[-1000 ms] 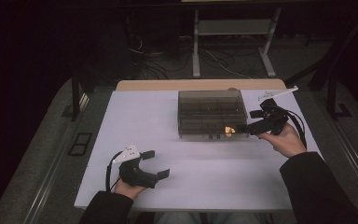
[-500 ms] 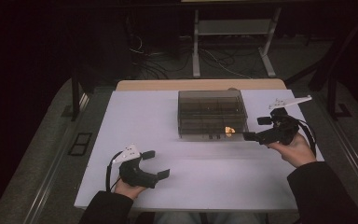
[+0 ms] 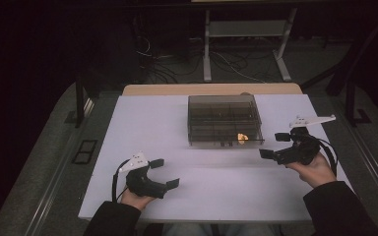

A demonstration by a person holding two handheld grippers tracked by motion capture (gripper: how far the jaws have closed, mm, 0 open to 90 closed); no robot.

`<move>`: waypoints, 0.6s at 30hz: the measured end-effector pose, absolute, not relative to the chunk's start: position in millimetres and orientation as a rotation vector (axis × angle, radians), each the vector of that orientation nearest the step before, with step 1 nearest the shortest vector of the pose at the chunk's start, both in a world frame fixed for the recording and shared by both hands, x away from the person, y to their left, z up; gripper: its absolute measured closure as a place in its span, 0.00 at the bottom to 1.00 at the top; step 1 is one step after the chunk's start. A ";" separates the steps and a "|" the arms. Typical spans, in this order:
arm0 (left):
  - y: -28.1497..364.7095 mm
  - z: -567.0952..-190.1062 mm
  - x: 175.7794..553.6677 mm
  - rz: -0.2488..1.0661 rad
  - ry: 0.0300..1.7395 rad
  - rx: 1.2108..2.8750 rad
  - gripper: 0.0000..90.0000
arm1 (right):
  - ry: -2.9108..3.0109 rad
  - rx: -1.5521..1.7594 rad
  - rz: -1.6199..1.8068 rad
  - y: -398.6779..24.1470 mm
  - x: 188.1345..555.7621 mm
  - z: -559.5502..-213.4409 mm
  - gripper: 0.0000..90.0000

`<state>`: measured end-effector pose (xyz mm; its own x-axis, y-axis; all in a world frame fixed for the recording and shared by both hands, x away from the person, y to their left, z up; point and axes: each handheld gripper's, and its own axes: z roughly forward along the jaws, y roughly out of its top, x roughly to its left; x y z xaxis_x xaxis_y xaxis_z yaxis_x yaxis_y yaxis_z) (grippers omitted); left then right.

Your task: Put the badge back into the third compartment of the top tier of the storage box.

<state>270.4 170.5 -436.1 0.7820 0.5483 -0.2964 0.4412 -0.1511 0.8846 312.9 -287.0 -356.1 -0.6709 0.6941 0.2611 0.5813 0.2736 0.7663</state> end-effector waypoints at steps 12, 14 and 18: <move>170.5 -436.5 270.4 0.109 0.771 1.784 0.00 | 2.371 1.219 1.371 -291.9 296.8 -371.6 0.00; 170.5 -436.5 270.4 0.108 0.771 1.784 0.00 | 2.368 1.217 1.374 -292.6 295.1 -374.6 0.00; 170.5 -436.5 270.4 0.108 0.771 1.784 0.00 | 2.366 1.223 1.376 -293.2 290.9 -380.7 0.00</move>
